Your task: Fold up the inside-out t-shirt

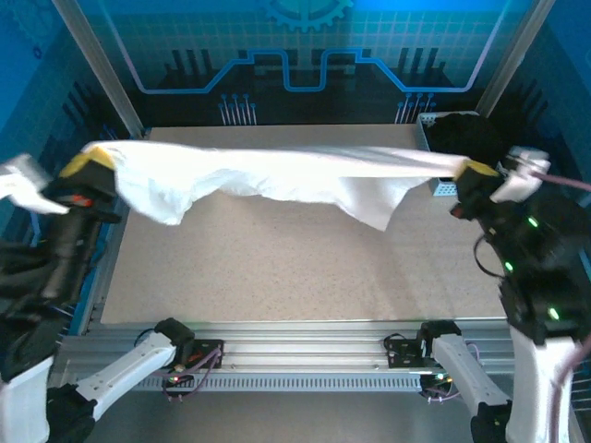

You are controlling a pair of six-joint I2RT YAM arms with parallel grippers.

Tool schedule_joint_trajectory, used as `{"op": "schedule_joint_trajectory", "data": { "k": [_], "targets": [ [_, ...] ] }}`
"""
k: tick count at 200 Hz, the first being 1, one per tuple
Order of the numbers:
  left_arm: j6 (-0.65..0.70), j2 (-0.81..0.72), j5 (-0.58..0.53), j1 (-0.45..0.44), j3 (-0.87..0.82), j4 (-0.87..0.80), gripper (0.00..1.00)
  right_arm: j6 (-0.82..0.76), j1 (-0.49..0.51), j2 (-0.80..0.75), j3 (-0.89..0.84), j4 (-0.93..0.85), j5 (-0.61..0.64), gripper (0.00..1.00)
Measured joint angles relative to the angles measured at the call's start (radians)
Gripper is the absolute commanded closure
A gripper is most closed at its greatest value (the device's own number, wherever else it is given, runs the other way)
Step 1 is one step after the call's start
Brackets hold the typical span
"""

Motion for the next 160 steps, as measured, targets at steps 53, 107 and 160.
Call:
{"op": "schedule_joint_trajectory", "data": {
  "k": [53,107,160],
  "targets": [
    [0.116,0.227,-0.035,0.058,0.159,-0.059,1.0,-0.017,0.0,0.0,0.088,-0.051,-0.001,1.0],
    [0.142,0.635,0.055,0.243,0.217,-0.119,1.0,-0.063,0.0,0.341,0.052,0.031,0.041,1.0],
    [0.171,0.636,0.132,0.249,0.41,-0.124,1.0,-0.09,0.0,0.441,0.175,0.04,0.034,1.0]
  ]
}}
